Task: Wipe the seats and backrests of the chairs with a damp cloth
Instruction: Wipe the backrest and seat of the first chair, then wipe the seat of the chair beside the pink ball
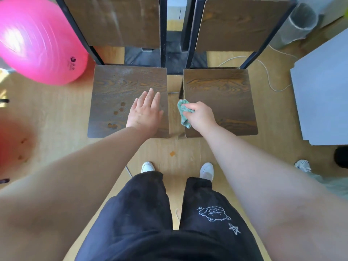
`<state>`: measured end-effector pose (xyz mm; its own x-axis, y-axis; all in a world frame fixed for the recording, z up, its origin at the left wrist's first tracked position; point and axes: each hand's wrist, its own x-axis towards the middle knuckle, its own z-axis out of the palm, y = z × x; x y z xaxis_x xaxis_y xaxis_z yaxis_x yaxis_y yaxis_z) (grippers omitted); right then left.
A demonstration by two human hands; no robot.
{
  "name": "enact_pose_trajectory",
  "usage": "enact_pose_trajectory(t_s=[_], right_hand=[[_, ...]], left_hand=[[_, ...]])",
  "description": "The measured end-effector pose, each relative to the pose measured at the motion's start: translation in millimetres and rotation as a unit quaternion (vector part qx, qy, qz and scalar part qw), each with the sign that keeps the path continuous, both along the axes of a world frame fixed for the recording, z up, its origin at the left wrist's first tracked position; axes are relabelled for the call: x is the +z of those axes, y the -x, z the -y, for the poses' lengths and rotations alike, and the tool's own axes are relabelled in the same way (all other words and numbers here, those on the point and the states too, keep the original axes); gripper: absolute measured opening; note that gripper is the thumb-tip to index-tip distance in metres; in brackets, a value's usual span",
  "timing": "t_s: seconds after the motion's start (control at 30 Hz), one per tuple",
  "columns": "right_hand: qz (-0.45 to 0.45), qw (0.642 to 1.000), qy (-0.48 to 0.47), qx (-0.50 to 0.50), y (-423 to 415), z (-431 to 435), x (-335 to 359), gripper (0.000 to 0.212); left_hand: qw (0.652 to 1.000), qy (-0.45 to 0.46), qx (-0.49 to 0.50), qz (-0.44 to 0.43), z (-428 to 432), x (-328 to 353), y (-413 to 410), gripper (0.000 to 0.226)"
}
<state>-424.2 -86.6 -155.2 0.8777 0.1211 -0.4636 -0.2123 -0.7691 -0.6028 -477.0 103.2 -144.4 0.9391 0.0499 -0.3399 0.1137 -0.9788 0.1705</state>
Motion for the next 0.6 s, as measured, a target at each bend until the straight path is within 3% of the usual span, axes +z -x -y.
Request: enact_pose_trajectory(t_s=[0.33, 0.6], right_hand=[[0.155, 0.982, 0.07, 0.086, -2, -106, 91, 0.03], [0.149, 0.977, 0.043, 0.144, -12, -149, 136, 0.031]], left_hand=[[0.997, -0.054, 0.009, 0.05, -90, 102, -6, 0.063], [0.994, -0.067, 0.063, 0.066, -121, 156, -7, 0.063]])
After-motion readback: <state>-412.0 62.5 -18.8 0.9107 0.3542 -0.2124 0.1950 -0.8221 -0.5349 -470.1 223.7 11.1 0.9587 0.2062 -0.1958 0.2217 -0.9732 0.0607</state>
